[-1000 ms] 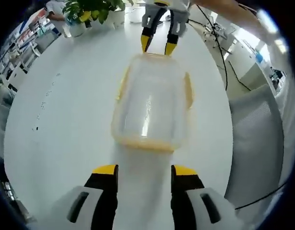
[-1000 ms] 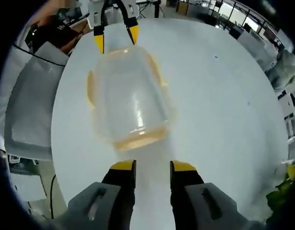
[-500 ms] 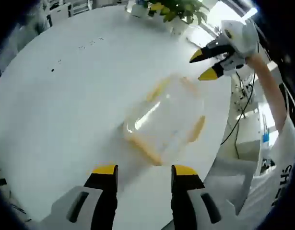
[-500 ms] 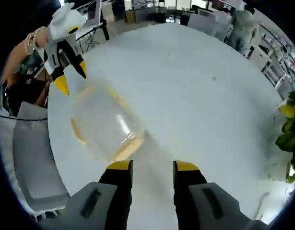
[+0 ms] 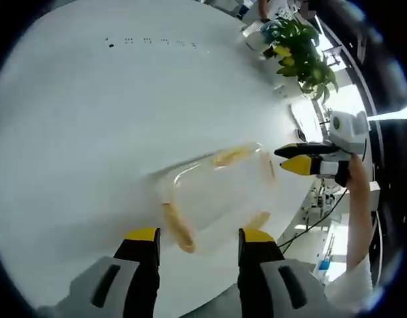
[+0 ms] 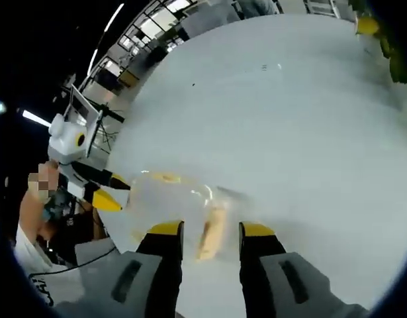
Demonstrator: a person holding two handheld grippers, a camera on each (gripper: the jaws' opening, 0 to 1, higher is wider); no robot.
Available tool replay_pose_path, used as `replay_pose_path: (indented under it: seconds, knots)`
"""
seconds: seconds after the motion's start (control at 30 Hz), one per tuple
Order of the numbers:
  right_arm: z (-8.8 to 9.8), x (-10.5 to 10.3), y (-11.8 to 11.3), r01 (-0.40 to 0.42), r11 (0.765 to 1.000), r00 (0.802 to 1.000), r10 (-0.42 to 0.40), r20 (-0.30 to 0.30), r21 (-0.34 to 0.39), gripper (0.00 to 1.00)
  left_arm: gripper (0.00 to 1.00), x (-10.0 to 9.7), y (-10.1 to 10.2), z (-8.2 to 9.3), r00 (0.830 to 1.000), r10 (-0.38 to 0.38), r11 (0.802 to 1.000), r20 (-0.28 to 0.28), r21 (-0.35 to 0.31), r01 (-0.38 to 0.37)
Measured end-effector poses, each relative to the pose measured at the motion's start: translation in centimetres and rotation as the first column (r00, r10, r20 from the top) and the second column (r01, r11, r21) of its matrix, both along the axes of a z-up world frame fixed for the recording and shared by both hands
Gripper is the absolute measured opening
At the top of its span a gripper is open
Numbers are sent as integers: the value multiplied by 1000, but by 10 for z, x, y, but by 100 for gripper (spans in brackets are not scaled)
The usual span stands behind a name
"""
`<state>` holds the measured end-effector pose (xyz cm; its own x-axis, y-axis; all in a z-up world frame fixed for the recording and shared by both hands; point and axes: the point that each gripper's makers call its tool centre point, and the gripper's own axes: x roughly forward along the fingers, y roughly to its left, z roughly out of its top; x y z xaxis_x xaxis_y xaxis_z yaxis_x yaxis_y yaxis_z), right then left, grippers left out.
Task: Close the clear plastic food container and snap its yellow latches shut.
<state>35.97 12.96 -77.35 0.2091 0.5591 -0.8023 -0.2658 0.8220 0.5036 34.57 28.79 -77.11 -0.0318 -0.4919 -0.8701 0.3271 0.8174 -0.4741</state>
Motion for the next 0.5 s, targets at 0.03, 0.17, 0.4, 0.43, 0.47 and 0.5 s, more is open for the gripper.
replay_pose_path:
  seconds: [0.03, 0.17, 0.4, 0.43, 0.47, 0.5]
  knots:
    - [-4, -5, 3, -26, 1000, 999, 26, -21, -5, 27, 39, -2, -2, -1, 1000, -9, 1000, -1, 1, 9]
    - [-11, -8, 9, -38, 999, 999, 38, -31, -12, 24, 33, -1, -5, -1, 1000, -13, 1000, 1, -3, 13]
    - [-8, 1, 9, -20, 1000, 998, 21, -63, 16, 21, 33, -1, -2, -7, 1000, -18, 1000, -3, 22, 18]
    - [-8, 2, 9, -21, 1000, 998, 22, -64, 17, 21, 33, -1, -2, -7, 1000, -17, 1000, -5, 21, 17]
    - [-9, 2, 10, -20, 1000, 998, 21, -65, 19, 21, 34, -3, -4, -8, 1000, -17, 1000, -11, 17, 17]
    - [-9, 2, 10, -12, 1000, 997, 13, -70, 21, 21, 35, 3, -3, -9, 1000, -15, 1000, -11, 22, 15]
